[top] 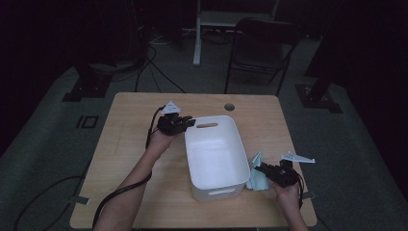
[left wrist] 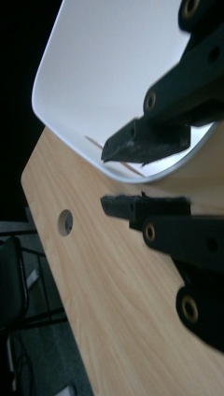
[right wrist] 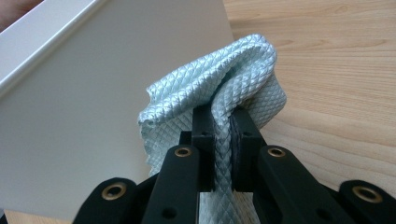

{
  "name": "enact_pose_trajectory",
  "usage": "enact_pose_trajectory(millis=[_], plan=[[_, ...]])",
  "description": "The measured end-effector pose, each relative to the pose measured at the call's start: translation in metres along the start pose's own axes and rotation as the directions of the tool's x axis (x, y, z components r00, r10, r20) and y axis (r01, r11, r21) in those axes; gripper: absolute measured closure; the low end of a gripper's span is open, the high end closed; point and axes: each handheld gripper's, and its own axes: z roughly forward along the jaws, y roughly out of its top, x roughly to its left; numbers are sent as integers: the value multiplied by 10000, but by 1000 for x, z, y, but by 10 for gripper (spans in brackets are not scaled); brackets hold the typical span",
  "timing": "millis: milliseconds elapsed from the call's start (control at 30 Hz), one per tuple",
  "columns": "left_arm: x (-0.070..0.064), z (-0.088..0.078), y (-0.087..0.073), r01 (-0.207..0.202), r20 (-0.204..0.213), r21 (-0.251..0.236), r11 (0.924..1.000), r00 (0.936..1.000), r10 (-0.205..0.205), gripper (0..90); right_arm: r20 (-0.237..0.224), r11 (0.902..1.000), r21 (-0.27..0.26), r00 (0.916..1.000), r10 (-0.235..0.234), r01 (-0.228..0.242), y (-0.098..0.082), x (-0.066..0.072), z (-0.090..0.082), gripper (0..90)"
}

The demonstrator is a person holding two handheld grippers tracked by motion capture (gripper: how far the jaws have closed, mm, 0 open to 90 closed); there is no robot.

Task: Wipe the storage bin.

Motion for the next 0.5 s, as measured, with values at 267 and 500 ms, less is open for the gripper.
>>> enact_pose_trajectory(millis=[267, 500], plan=[[3, 10, 6, -174, 447, 277, 9995, 9989, 162, 731, 9, 9999, 28, 10000, 99, -99, -1, -3, 0, 827], [2, -1, 1, -425, 24, 324, 9986, 9991, 425, 824, 44, 10000, 32, 9999, 90, -90, -1, -3, 0, 828]])
